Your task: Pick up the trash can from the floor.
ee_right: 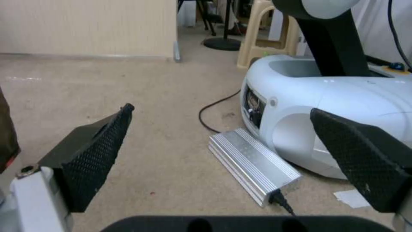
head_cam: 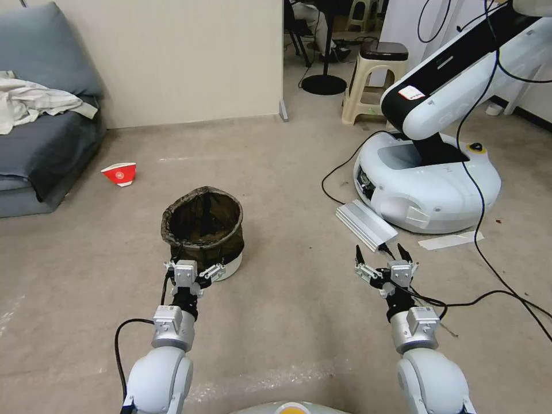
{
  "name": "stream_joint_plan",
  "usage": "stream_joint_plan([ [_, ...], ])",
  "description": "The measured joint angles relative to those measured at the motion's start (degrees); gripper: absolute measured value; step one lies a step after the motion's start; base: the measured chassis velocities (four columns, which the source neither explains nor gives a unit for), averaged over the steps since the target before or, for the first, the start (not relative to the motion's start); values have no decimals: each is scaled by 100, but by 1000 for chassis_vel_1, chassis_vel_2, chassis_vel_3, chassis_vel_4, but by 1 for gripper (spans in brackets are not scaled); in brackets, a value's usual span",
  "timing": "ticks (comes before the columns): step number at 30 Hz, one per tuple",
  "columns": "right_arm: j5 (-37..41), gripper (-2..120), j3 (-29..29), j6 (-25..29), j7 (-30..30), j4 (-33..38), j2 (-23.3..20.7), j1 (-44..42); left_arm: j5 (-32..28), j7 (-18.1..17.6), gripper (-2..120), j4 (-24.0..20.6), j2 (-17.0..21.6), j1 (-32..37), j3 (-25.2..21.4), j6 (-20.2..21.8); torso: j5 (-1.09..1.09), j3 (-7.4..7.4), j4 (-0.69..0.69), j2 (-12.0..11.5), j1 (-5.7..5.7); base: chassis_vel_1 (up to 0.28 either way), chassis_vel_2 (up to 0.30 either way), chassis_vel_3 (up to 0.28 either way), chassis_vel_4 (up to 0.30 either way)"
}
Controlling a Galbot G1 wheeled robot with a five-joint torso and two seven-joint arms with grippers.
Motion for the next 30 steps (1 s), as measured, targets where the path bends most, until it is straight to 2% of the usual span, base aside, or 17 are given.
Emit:
stream_joint_plan([
  [30,1,100,0,-4,0,8,4,-12,0,0,100,0,0,1,-1,0,0,0,0,0,0,0,0,0,0],
])
